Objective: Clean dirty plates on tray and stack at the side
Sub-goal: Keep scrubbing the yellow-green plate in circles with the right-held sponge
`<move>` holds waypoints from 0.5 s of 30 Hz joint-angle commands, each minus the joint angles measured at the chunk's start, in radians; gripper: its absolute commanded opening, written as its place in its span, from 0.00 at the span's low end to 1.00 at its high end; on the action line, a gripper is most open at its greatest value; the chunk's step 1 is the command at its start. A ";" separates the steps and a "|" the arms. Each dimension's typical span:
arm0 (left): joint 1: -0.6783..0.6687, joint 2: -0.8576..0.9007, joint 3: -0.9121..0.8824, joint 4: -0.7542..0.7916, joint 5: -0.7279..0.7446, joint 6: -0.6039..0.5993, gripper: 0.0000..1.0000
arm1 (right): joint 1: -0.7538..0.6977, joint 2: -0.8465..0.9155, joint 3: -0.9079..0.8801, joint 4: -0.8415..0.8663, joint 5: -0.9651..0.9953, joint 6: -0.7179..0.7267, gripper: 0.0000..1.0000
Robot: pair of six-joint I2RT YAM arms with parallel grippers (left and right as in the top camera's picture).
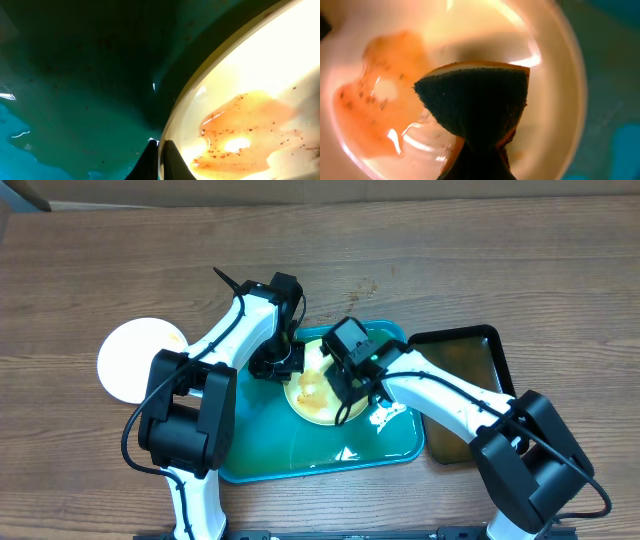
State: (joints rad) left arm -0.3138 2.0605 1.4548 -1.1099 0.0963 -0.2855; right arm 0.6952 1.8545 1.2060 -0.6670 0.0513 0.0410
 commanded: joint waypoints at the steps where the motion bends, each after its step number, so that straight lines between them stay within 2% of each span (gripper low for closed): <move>1: 0.006 -0.007 -0.015 -0.003 -0.044 -0.010 0.04 | -0.001 0.002 0.046 0.008 0.132 0.014 0.04; 8: 0.006 -0.007 -0.015 -0.003 -0.044 -0.010 0.04 | -0.005 0.005 0.010 0.012 0.104 0.014 0.04; 15: 0.006 -0.007 -0.015 -0.003 -0.044 -0.010 0.04 | -0.005 0.005 -0.101 0.098 -0.143 0.011 0.04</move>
State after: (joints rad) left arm -0.3138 2.0605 1.4548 -1.1095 0.0963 -0.2859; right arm 0.6941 1.8561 1.1427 -0.5793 0.0341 0.0490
